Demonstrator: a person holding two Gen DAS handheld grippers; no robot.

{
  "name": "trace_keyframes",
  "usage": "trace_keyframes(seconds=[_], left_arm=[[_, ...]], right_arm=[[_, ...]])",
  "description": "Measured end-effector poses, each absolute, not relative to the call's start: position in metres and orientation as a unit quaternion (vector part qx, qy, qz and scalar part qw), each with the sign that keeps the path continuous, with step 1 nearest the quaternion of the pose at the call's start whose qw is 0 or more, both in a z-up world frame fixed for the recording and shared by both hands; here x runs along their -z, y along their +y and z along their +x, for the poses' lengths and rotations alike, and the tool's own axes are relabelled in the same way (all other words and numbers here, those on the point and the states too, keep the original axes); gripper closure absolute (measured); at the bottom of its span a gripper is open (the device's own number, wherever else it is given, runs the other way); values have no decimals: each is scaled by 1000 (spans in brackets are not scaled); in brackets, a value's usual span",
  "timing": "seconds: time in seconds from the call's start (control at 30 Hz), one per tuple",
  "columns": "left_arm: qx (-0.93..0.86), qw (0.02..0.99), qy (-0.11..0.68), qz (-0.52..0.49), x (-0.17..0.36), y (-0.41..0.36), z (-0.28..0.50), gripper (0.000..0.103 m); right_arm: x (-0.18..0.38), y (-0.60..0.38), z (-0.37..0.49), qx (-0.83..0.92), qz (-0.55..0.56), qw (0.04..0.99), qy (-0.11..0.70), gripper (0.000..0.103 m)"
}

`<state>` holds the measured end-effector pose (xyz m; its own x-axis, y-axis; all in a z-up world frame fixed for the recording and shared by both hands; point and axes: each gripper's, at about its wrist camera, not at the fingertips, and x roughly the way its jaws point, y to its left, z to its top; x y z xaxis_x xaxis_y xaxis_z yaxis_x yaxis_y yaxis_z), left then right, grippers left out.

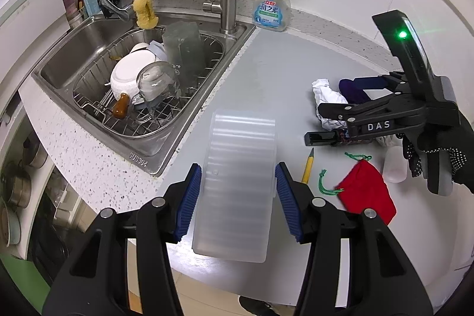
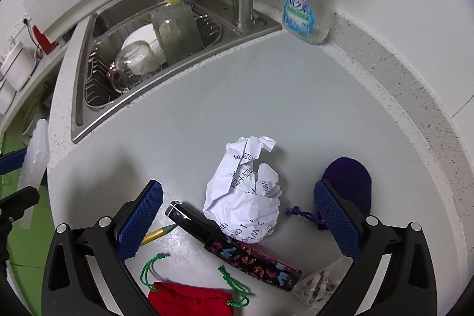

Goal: Collect trash
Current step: 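Hold the tray in the left tool while the right tool grasps the crumpled paper, then carry the clear tray and crumpled paper with both tools over the pink bin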

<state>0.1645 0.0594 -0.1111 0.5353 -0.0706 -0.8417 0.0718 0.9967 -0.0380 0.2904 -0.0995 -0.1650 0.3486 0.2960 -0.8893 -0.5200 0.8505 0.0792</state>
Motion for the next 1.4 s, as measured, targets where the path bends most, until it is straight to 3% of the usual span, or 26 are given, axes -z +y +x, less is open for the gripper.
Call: trace_keyframes(seconds=[0.1,0.17,0.27,0.43,0.87,1.4], left_arm=[[38,875,482,-2,112,59,165,52],[38,875,482,-3,113,59,164,52],[37,875,482,-7,114,59,164,52],[36,875,483,-11,116,58,162,52],[36,879,476,-13,111,53,152,52],[5,893,449,-20,90,73,82,52]], right_arm=[[169,-97,292,-252,-113,808,520,17],[173,-96,294,-251,-119,803,527,37],[180,-95,295,-248,-125,798,535,51],[181,-100,292,-254,-121,800,530,61],[150,-108,268,-267,-114,827,482,63],[85,-103,155,-324,-96,850,404,63]])
